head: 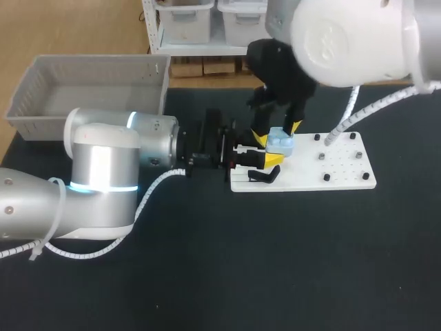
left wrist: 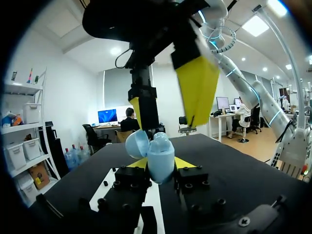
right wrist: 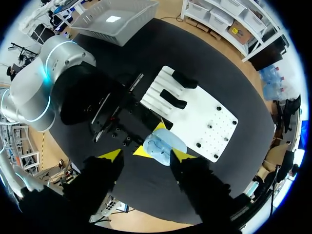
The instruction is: Pick up each earbud case from the left stands, insert the matching earbuds, close the lid, and place the case in the box.
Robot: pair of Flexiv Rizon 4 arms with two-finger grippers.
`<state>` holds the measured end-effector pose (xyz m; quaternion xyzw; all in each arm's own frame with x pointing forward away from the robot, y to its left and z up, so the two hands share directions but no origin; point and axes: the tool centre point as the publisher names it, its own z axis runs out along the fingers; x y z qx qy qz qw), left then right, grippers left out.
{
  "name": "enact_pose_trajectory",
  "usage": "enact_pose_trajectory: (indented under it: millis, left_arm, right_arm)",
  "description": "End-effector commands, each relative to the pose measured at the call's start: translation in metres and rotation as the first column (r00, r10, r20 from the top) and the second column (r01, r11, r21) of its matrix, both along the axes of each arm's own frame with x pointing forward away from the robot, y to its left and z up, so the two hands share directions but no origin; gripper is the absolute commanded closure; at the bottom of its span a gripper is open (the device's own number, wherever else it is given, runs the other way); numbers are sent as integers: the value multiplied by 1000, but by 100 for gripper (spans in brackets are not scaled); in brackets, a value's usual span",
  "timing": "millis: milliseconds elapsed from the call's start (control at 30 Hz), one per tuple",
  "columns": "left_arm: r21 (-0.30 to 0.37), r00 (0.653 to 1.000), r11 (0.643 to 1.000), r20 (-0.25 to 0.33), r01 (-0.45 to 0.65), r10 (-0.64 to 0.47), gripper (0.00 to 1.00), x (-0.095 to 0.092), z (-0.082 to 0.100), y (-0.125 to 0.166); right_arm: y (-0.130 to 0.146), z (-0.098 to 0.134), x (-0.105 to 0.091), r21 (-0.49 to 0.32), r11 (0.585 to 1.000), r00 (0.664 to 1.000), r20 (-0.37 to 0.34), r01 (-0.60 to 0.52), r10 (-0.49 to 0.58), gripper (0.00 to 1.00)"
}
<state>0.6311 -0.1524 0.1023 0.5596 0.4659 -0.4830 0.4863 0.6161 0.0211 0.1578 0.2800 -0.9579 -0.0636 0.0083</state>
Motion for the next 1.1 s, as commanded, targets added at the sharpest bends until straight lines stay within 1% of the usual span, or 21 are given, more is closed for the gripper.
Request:
enact_pose_trajectory:
  millis: [33, 133, 200, 233, 267, 300, 333, 367, 433, 533, 633, 800, 967, 1100]
  left_arm:
    - [-1, 1000, 1000, 1, -3, 3, 100, -1, 0, 0]
    - [-1, 1000, 1000, 1, -3, 3, 100, -1, 0, 0]
    - [-1, 1000, 1000, 1, -3, 3, 100, -1, 0, 0]
    - [-1, 1000, 1000, 1, -3, 3, 100, -1, 0, 0]
    - [-1, 1000, 1000, 1, -3, 3, 100, -1, 0, 0]
    - [-1, 1000, 1000, 1, -3, 3, 100, -1, 0, 0]
    - [-1, 1000, 1000, 1, -3, 3, 100, -1, 0, 0]
    - [-1, 1000, 1000, 1, -3, 3, 100, -1, 0, 0]
    - [-1, 1000, 1000, 1, -3, 3, 100, -1, 0, 0]
    - [-1, 1000, 1000, 1, -3, 3, 100, -1, 0, 0]
    - [-1, 1000, 1000, 1, -3, 3, 100, -1, 0, 0]
    - [-1, 1000, 1000, 1, -3, 3, 100, -1, 0, 0]
    - [-1, 1000, 1000, 1, -3, 3, 100, -1, 0, 0]
    - [-1, 1000, 1000, 1, -3, 3, 100, -1, 0, 0]
  right_arm:
    - [-15, 17, -8, 51, 998, 999, 33, 22, -24, 0]
    - [-20, 24, 2, 79, 992, 993, 64, 94, -100, 0]
    - [-23, 26, 11, 94, 983, 982, 87, 160, -168, 0]
    - [-24, 26, 17, 101, 969, 965, 115, 227, -238, 0]
    - [-26, 26, 22, 138, 952, 950, 116, 274, -290, 0]
    - [-28, 26, 27, 155, 935, 932, 127, 319, -339, 0]
    - [-30, 25, 32, 161, 917, 907, 160, 364, -389, 0]
    - [-31, 24, 36, 180, 904, 894, 165, 387, -416, 0]
    - [-34, 21, 46, 195, 874, 857, 192, 445, -479, 0]
    - [-39, 11, 62, 194, 848, 829, 190, 494, -526, 0]
    - [-44, 0, 73, 171, 836, 815, 191, 522, -548, 0]
    - [-53, -13, 84, 143, 824, 809, 159, 549, -566, 0]
    - [-58, -22, 80, 111, 828, 815, 148, 549, -560, 0]
    - [-59, -30, 74, 80, 842, 832, 127, 534, -540, 0]
